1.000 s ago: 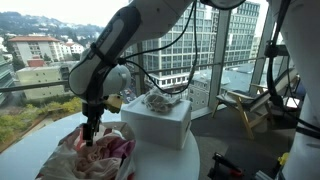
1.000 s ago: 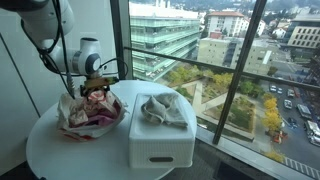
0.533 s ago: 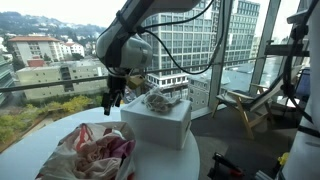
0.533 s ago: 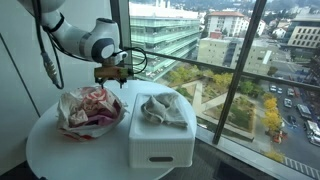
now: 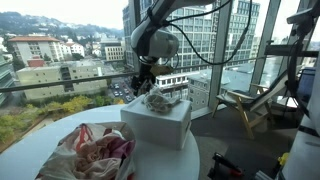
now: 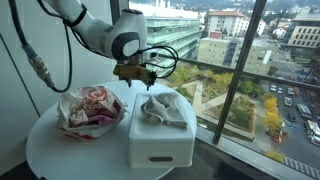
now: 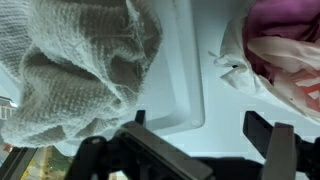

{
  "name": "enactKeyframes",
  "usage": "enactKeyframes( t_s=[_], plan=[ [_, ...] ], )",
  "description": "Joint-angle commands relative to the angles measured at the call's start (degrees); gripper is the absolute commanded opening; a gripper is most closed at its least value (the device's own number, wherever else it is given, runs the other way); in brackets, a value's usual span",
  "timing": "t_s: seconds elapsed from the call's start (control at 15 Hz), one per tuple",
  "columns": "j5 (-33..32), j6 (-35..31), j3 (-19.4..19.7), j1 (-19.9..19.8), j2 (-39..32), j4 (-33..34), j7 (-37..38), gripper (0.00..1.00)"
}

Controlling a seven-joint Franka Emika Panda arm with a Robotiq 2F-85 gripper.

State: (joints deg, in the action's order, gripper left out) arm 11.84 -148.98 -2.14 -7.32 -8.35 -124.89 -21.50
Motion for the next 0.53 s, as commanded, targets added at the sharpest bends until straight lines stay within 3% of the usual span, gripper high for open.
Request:
enactKeyframes(
  t_s=[0.0,0.27,0.4,0.47],
  plan=[
    [-4.7,-4.9,3.8,1.4,-2.9,0.1,12.1,1.00],
    [-17.3,-7.5,10.0,4.0,-7.5,1.5,29.4,1.00],
    [-23.6,-5.1,13.4,6.6,-9.7,2.8,37.4,1.00],
    [-25.1,-4.4,14.2,7.3,-10.5,3.1,39.6,0.75]
  ],
)
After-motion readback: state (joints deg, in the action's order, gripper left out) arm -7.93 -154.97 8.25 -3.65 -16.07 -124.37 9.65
